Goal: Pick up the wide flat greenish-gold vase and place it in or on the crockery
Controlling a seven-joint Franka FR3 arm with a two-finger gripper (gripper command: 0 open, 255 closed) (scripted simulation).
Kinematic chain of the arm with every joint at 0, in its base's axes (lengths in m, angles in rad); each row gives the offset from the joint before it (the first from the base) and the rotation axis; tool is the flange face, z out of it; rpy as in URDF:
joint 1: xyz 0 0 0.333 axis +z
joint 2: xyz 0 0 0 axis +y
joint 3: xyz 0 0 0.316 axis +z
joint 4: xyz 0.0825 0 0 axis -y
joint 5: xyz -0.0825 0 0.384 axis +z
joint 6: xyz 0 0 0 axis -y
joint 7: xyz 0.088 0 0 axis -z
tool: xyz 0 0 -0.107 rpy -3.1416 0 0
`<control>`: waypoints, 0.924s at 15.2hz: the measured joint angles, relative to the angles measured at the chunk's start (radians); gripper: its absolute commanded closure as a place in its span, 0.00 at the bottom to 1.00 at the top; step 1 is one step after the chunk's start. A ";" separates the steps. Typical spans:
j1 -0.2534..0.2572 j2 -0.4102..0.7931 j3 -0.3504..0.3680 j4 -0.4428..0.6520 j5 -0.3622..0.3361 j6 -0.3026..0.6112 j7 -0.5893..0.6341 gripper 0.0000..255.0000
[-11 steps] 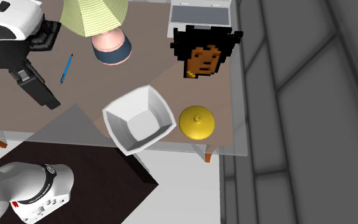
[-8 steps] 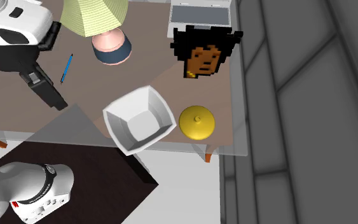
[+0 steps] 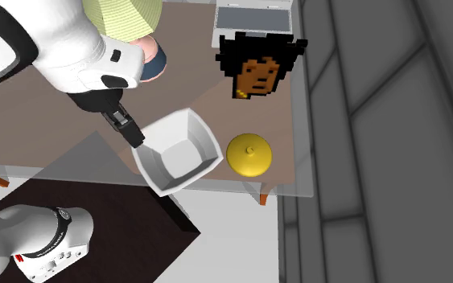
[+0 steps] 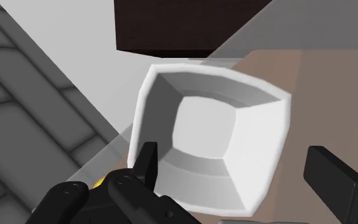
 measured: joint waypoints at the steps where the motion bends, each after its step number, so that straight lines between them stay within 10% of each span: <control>1: -0.004 0.029 -0.015 0.002 -0.005 0.033 -0.014 0.00; 14: -0.023 0.493 -0.169 0.146 0.057 0.420 -0.209 0.00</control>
